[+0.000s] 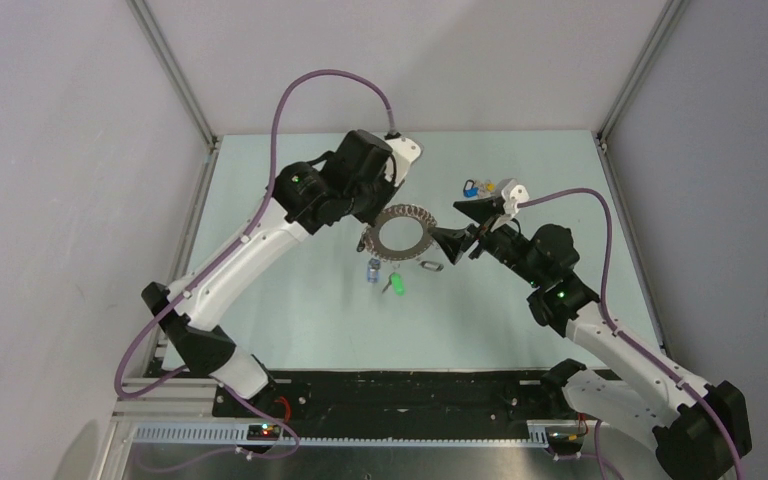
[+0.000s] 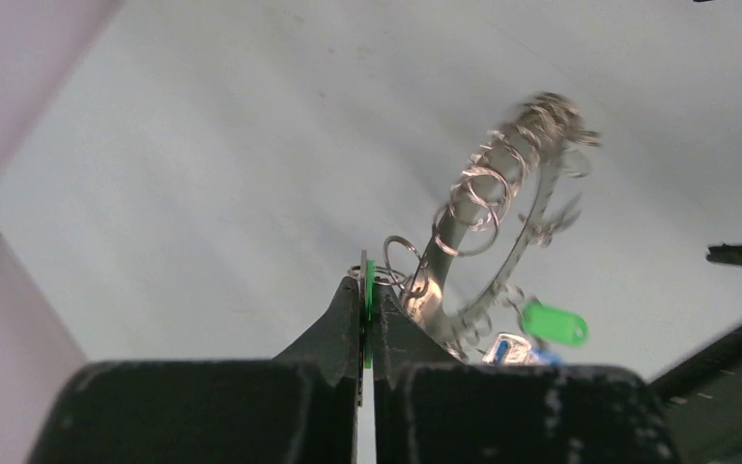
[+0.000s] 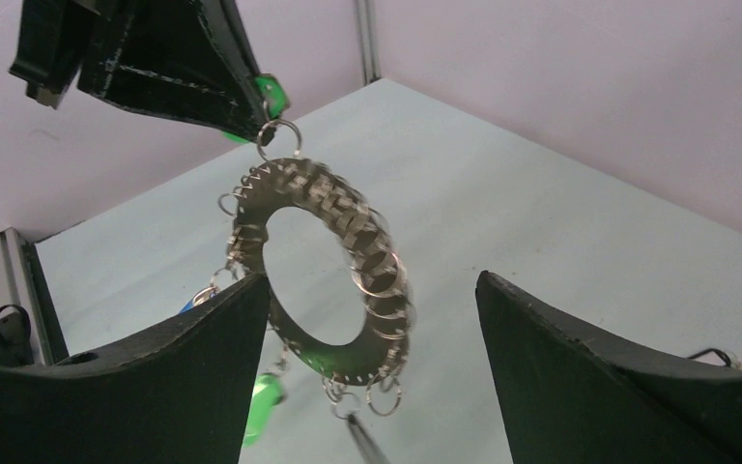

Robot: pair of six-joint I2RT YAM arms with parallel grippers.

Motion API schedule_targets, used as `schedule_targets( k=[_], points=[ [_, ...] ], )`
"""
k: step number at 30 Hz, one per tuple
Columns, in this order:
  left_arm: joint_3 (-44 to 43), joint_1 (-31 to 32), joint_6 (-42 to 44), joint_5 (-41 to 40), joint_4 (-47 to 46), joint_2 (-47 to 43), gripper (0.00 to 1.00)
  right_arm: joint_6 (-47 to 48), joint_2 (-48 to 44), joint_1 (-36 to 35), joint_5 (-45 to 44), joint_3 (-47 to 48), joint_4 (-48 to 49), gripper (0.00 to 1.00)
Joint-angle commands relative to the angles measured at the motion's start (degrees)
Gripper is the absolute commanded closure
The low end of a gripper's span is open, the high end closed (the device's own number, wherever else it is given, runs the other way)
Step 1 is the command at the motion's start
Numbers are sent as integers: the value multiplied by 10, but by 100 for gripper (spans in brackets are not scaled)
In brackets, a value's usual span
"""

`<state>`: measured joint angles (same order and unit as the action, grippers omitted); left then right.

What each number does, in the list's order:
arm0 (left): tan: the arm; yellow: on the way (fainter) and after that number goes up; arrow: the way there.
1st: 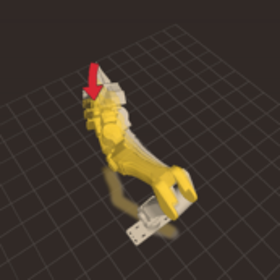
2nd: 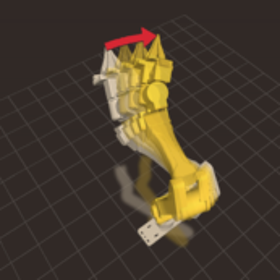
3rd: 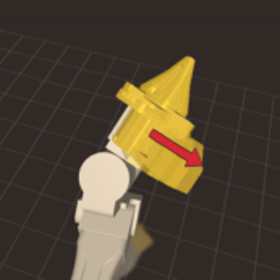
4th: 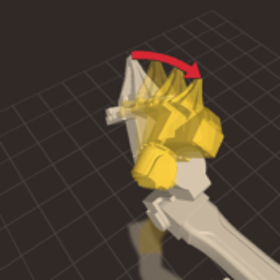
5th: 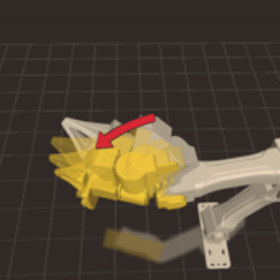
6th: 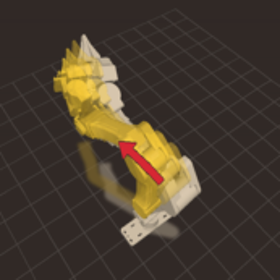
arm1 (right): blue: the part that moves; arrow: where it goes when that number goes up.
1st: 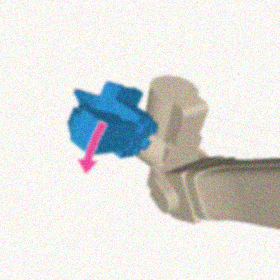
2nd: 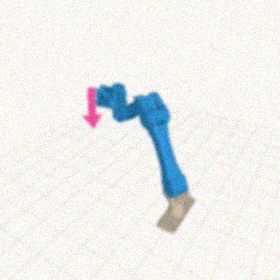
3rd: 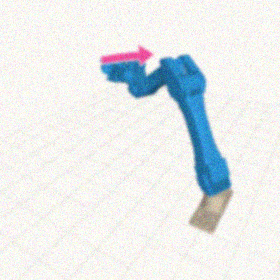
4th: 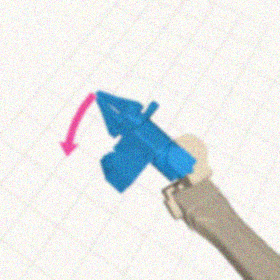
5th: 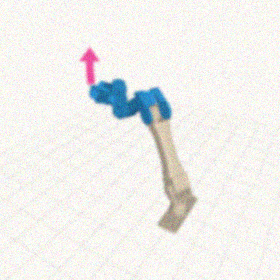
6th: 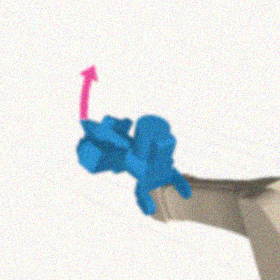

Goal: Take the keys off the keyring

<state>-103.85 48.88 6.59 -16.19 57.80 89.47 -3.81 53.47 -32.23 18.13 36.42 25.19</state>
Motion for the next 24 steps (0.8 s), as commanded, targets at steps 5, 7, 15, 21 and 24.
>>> schedule_targets(
  k=[5,7,15,21,24],
  points=[
    [80,48,137,-126,-151,-39,100,36,22,-7,83,2,104,27],
    [117,48,145,-100,-184,-66,100,36,30,-9,99,2,114,31],
    [294,49,161,10,-310,-189,100,75,51,-19,148,1,110,51],
    [343,57,156,68,-339,-230,100,106,51,-39,147,-11,92,58],
    [364,67,174,78,-351,-247,100,110,48,-47,156,-13,91,60]
  ],
)
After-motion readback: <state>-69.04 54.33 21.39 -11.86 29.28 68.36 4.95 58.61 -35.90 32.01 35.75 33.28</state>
